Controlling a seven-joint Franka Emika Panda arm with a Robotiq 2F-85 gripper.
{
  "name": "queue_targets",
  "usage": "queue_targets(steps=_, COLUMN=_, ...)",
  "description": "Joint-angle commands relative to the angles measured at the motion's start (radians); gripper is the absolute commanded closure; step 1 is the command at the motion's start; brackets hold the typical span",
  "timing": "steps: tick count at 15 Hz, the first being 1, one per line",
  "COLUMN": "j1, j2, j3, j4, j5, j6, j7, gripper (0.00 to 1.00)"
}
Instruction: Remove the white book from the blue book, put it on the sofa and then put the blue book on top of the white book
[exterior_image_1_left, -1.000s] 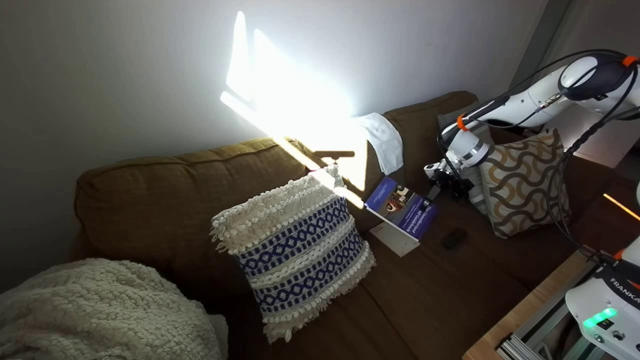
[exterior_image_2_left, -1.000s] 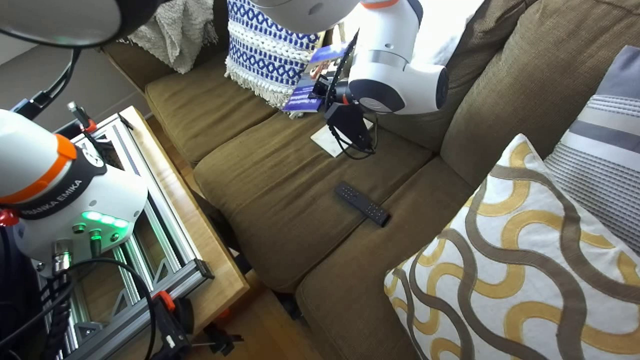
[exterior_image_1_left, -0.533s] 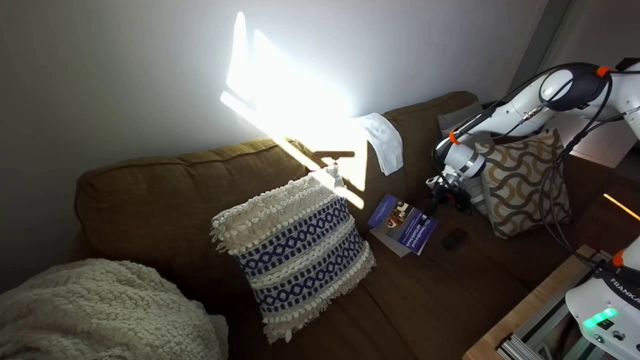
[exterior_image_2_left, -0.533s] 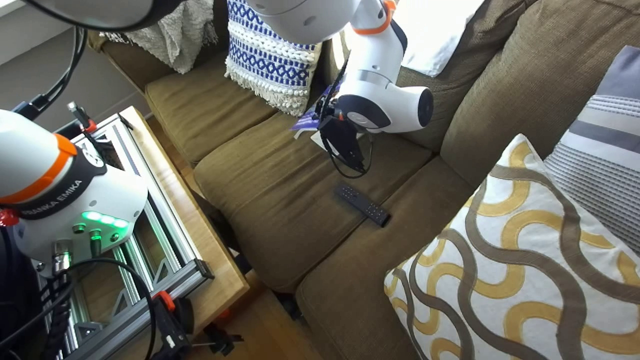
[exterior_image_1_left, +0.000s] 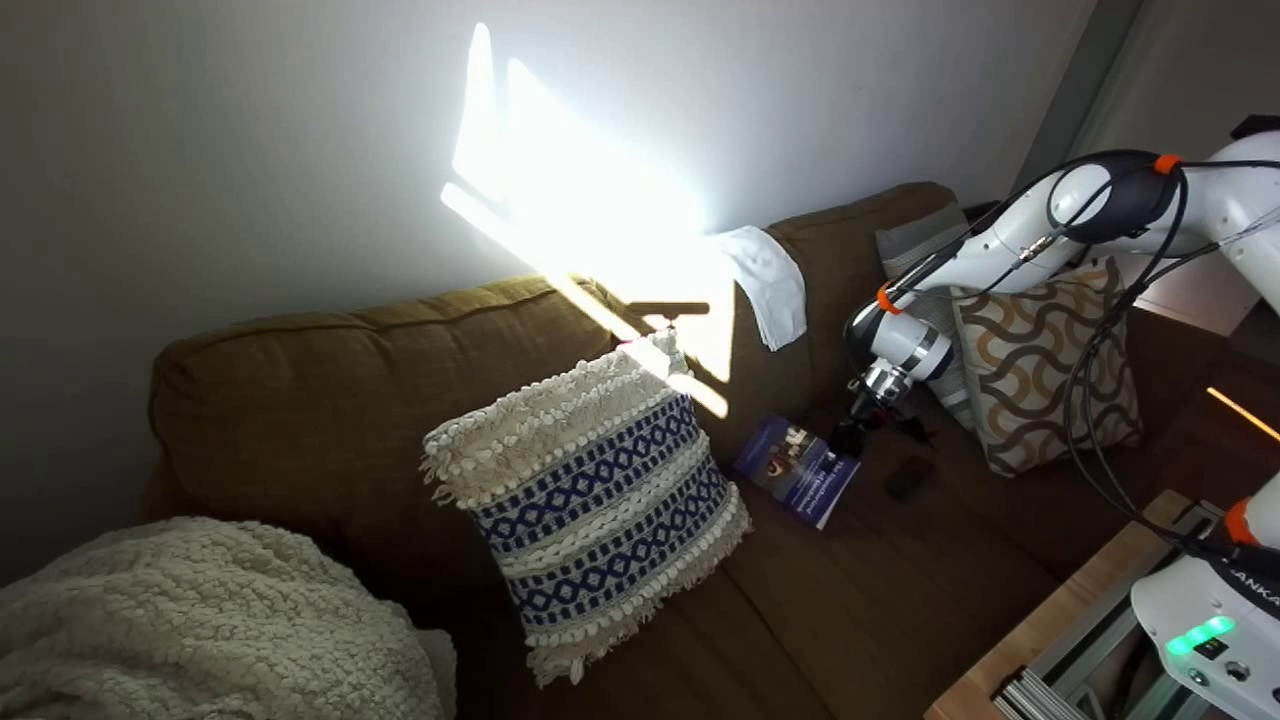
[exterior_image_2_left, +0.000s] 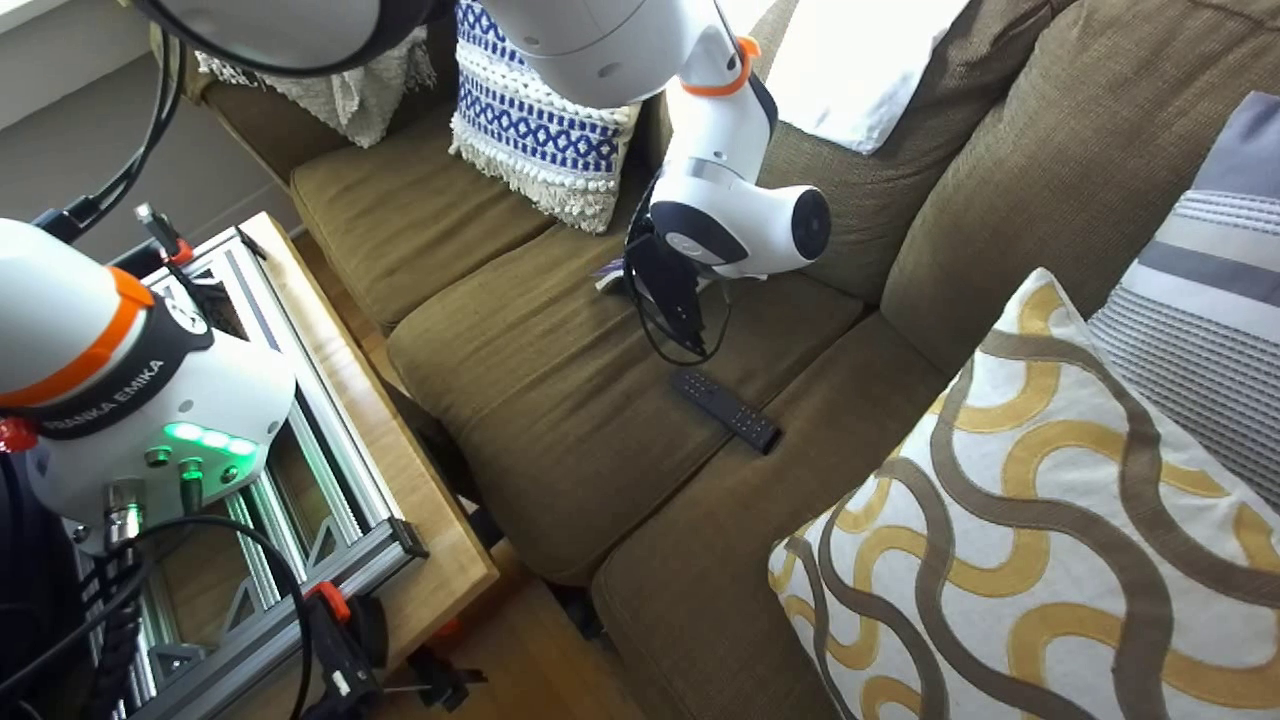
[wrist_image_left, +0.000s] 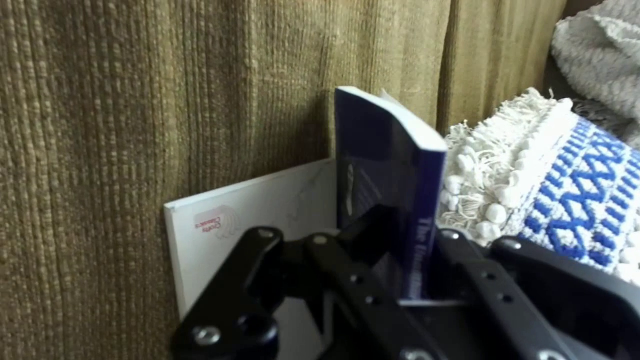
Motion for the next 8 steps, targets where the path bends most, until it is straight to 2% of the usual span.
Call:
queue_targets(steps=1, j1=0.043, j2=0.042, j3=-0.033, j4=0.038, j5=0.000, j6=0.064, j7=0.105, gripper=0.97)
queue_targets(steps=7, j1=0.087, j2=0.076, j3=-0.054, j4=0.064, j5=-0.057, j6=0.145, j7=0.248, gripper=0.97)
queue_targets(steps=8, j1=0.093, j2=0.081, j3=-0.059, j4=0.068, j5=-0.072, j6=0.152, j7=0.271, gripper=0.78)
